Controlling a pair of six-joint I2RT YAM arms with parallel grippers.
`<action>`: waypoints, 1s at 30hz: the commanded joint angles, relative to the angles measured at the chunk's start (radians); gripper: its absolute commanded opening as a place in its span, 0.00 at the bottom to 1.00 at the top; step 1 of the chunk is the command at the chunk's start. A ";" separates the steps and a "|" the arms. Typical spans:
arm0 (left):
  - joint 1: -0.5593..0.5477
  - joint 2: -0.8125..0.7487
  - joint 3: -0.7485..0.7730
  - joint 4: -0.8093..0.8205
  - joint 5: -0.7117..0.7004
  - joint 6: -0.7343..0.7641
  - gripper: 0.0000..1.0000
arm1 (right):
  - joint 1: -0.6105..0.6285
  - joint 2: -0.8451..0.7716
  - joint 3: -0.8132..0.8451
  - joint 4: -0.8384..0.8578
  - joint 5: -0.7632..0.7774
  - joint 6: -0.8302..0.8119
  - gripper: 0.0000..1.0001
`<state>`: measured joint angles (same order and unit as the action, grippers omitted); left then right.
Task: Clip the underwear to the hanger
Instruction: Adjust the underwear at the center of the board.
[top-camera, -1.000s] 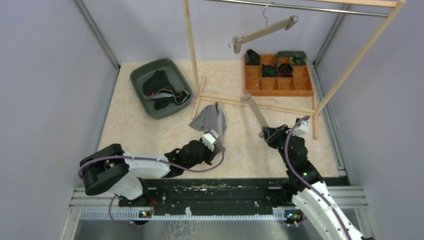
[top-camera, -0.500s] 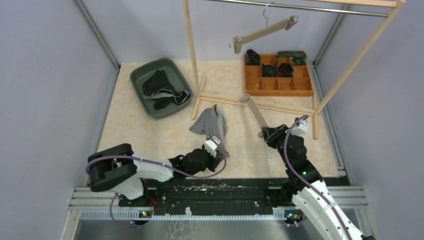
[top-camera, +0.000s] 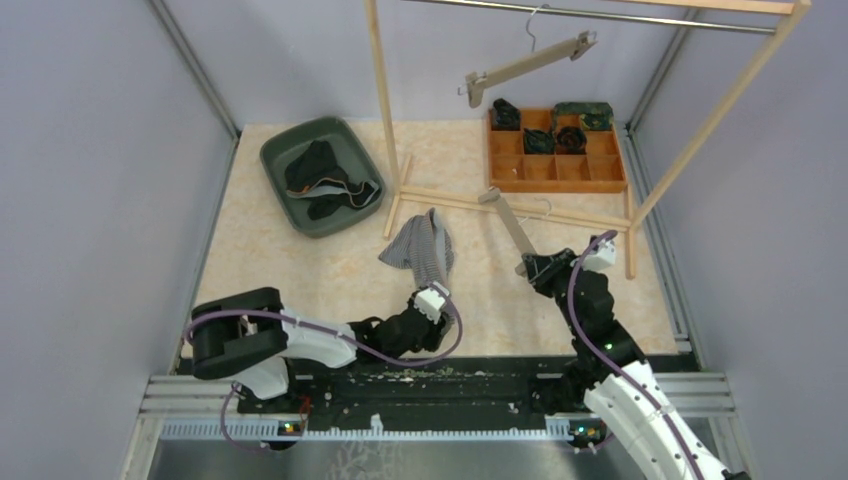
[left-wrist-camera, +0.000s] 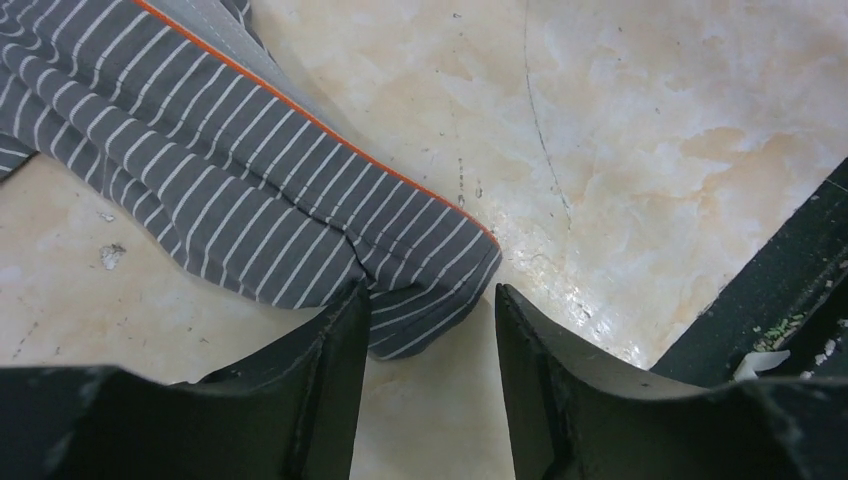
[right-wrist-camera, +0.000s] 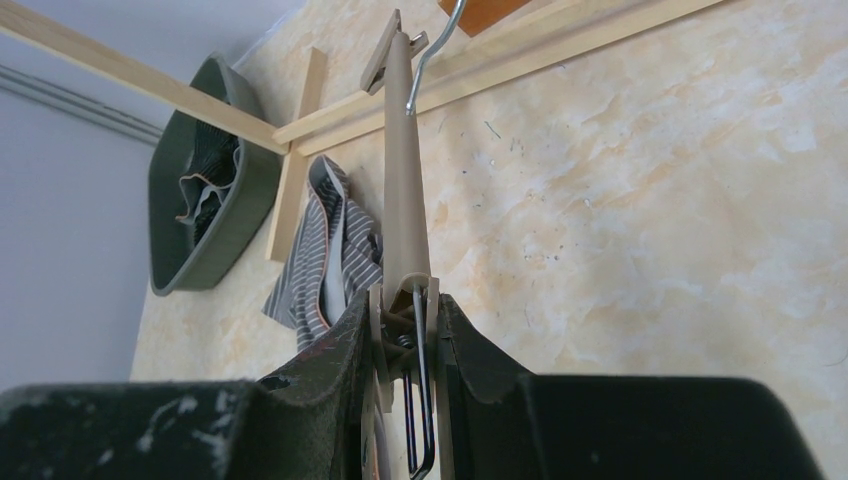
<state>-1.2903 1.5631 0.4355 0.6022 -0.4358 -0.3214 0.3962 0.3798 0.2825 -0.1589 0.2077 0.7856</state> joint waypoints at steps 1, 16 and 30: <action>-0.042 0.031 0.052 -0.065 -0.112 -0.001 0.56 | -0.008 -0.008 0.027 0.084 -0.007 -0.012 0.00; -0.178 0.215 0.260 -0.326 -0.402 0.001 0.40 | -0.008 -0.012 0.027 0.082 -0.006 -0.017 0.00; -0.198 -0.045 -0.003 -0.041 -0.496 -0.052 0.00 | -0.008 0.123 -0.095 0.351 -0.169 0.107 0.00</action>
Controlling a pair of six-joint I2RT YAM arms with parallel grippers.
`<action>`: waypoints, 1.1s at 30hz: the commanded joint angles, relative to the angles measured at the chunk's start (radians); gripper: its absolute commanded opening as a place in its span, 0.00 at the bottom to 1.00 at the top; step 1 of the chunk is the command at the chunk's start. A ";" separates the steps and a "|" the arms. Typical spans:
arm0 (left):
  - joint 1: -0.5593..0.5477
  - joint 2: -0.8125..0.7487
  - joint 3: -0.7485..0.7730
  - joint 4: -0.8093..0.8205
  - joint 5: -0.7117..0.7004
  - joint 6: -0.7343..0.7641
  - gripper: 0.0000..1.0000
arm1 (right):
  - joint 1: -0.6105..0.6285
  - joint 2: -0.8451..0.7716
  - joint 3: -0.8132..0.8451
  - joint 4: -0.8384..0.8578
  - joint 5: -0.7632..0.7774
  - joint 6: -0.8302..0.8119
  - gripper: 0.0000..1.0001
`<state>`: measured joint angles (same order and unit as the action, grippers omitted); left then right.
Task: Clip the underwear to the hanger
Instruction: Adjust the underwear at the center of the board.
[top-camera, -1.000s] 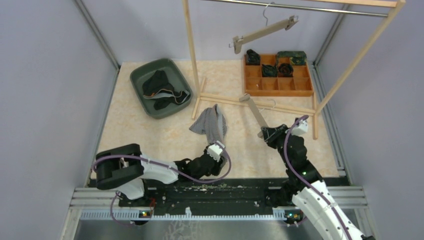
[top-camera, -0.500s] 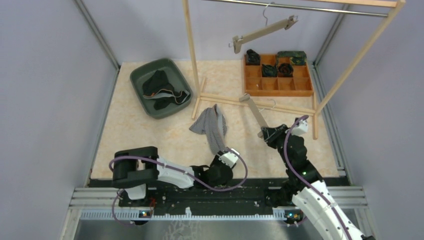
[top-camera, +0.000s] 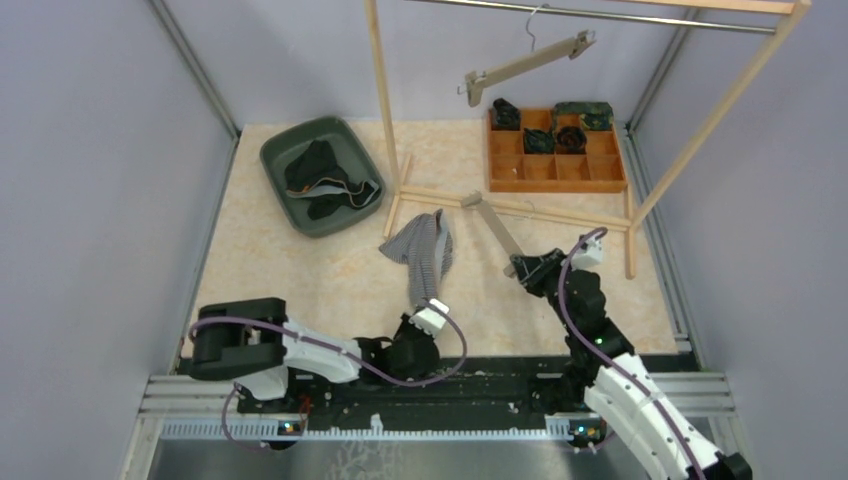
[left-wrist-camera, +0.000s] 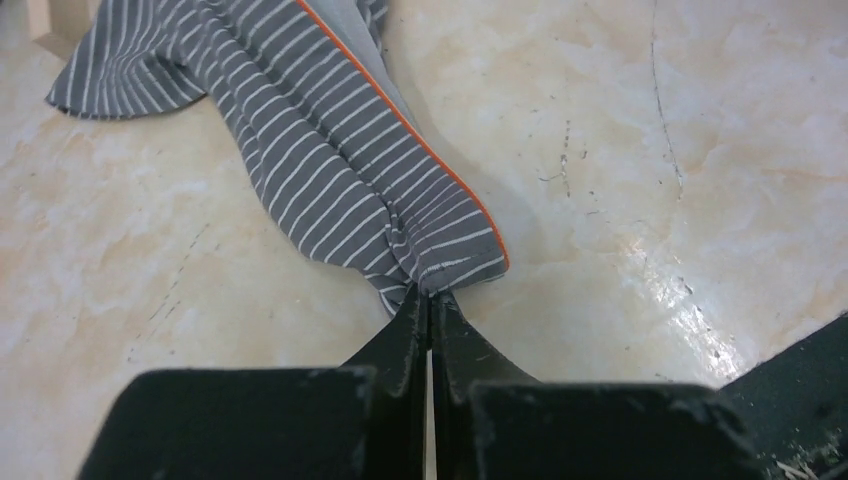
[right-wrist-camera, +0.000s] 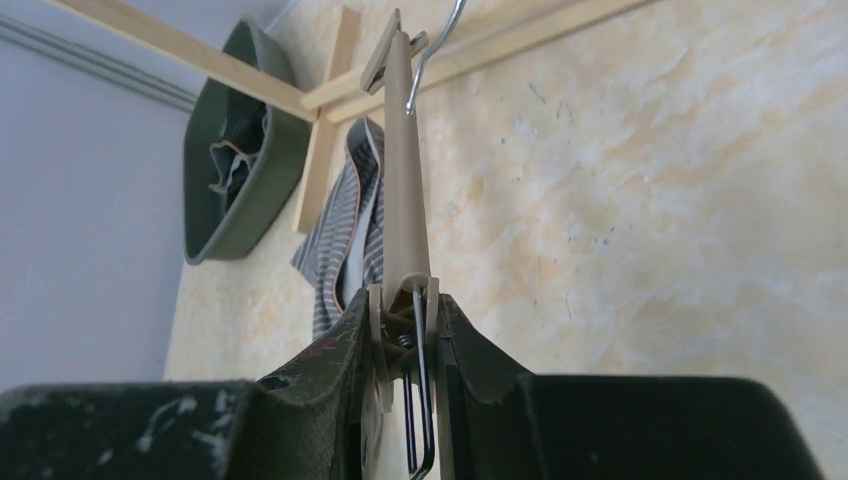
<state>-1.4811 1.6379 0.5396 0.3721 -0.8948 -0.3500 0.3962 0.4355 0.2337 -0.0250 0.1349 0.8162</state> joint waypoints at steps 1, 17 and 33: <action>-0.007 -0.153 -0.148 0.249 -0.030 -0.017 0.00 | -0.007 0.089 -0.058 0.257 -0.110 0.097 0.00; -0.006 -0.237 -0.251 0.593 0.016 0.057 0.00 | 0.259 0.282 -0.174 0.666 0.151 0.268 0.00; -0.007 -0.257 -0.231 0.566 0.009 0.069 0.00 | 0.501 0.461 -0.176 0.836 0.445 0.379 0.00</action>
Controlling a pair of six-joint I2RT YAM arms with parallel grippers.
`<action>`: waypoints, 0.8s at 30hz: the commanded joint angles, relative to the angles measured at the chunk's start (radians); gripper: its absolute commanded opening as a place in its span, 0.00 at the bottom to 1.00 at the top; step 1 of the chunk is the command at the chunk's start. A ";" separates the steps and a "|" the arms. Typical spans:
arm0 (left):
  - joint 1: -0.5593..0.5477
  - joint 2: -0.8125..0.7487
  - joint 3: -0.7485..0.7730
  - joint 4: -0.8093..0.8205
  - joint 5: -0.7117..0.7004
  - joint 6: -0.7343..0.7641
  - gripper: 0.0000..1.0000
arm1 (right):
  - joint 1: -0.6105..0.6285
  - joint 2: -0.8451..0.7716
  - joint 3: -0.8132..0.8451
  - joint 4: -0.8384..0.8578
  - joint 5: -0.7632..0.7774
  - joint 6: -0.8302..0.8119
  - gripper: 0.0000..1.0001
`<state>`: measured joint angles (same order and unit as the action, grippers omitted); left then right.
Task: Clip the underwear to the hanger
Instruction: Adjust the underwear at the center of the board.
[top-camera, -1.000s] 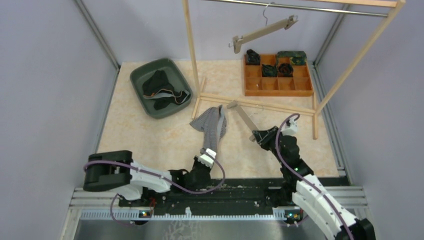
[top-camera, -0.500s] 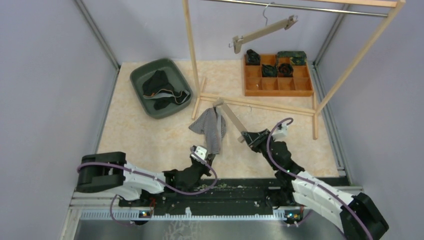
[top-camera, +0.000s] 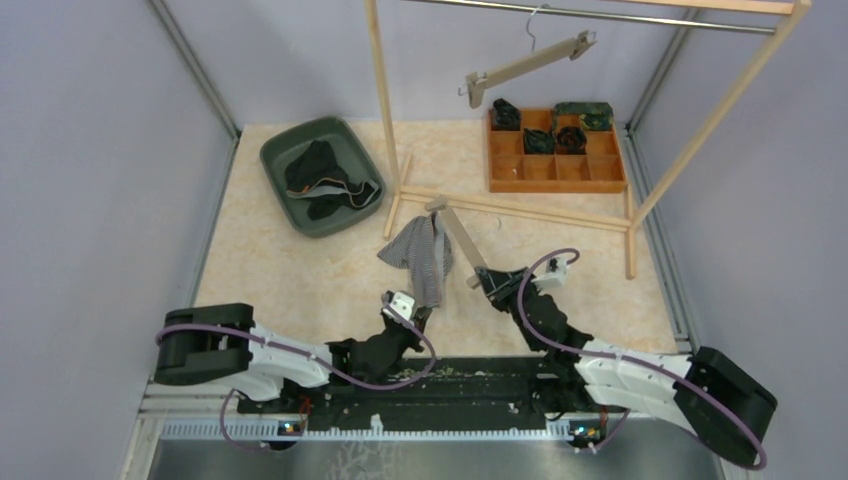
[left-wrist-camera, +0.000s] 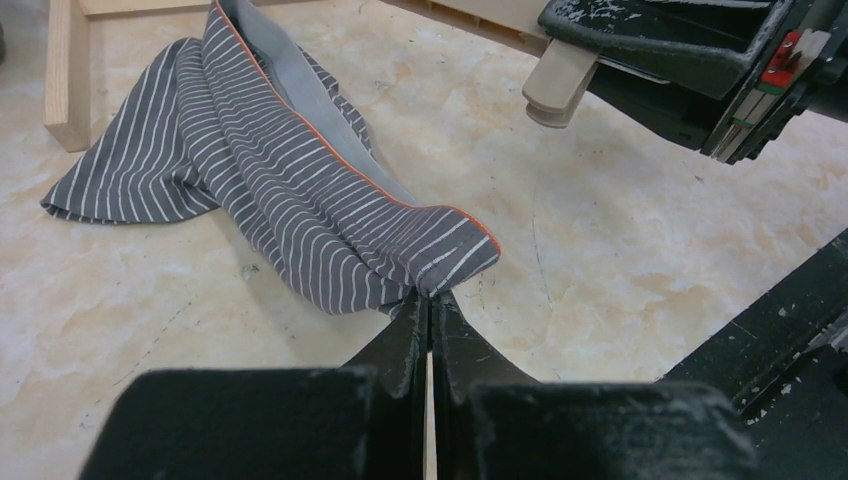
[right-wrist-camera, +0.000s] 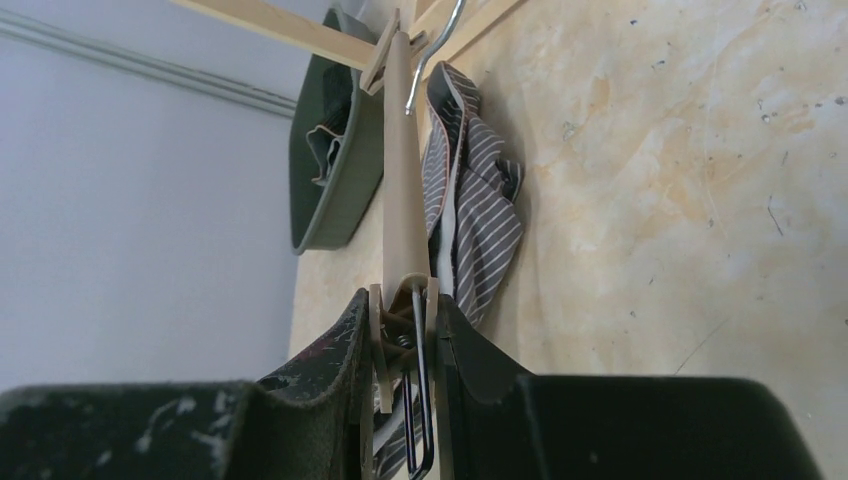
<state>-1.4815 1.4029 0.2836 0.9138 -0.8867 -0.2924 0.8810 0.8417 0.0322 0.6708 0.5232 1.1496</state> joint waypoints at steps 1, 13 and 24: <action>-0.007 -0.027 0.026 0.019 0.006 0.017 0.00 | 0.018 0.073 0.025 0.163 0.049 0.053 0.00; -0.007 -0.039 -0.055 0.206 0.058 0.184 0.00 | 0.059 0.184 0.061 0.213 0.016 0.135 0.00; -0.007 0.071 -0.080 0.466 0.067 0.352 0.00 | 0.075 0.282 0.120 0.179 0.005 0.180 0.00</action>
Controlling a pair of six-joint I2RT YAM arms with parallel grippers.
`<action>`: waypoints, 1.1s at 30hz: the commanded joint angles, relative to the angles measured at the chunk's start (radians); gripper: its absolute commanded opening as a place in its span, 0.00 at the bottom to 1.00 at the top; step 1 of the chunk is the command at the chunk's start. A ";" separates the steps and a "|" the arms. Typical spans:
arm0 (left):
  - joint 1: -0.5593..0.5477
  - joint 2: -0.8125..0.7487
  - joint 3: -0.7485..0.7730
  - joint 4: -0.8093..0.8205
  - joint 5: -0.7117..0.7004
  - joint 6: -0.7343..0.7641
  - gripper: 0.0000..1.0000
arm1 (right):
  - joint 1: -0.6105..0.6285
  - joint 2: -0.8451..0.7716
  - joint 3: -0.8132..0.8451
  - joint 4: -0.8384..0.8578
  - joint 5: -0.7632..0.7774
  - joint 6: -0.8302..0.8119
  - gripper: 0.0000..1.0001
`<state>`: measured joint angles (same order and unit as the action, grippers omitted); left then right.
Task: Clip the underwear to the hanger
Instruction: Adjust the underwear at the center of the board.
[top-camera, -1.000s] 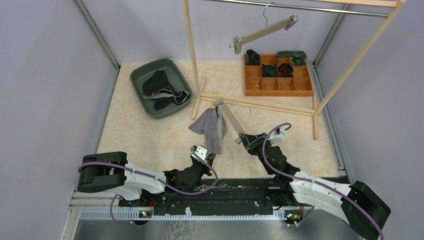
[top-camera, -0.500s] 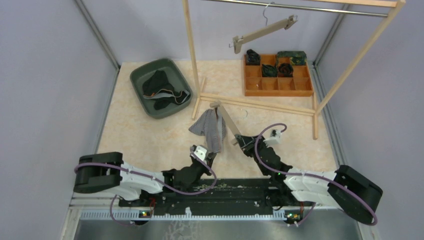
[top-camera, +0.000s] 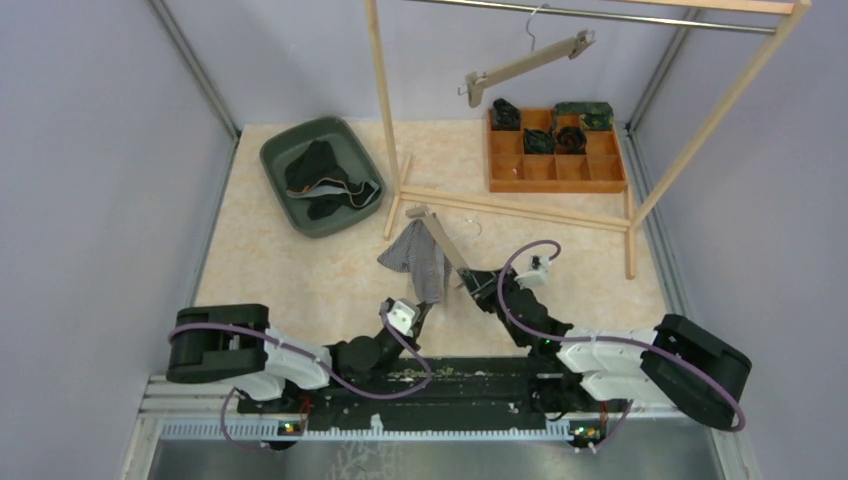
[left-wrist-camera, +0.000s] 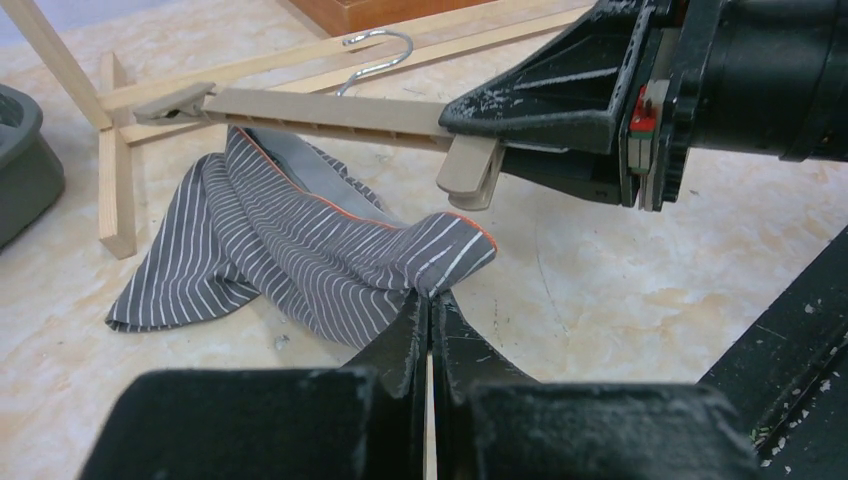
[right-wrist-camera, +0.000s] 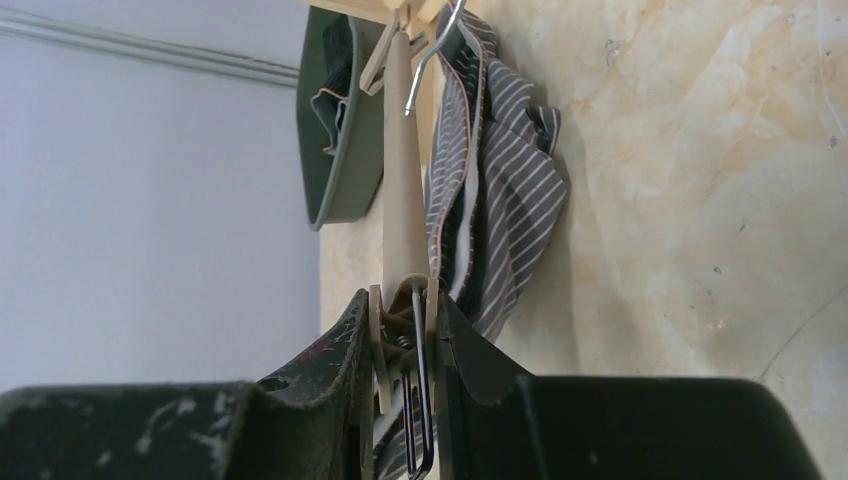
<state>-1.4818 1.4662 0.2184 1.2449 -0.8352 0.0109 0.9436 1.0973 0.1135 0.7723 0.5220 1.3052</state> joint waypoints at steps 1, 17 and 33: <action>-0.006 0.008 -0.019 0.143 0.015 0.052 0.00 | 0.012 0.031 0.040 0.084 0.001 0.024 0.00; -0.006 0.111 -0.022 0.302 0.018 0.146 0.00 | 0.012 0.065 0.064 0.074 -0.043 0.047 0.00; -0.007 0.099 -0.019 0.269 0.021 0.129 0.00 | 0.012 -0.088 0.037 -0.046 0.031 0.021 0.00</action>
<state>-1.4822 1.5787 0.1829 1.4666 -0.8207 0.1539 0.9470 1.0649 0.1337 0.7242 0.5076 1.3376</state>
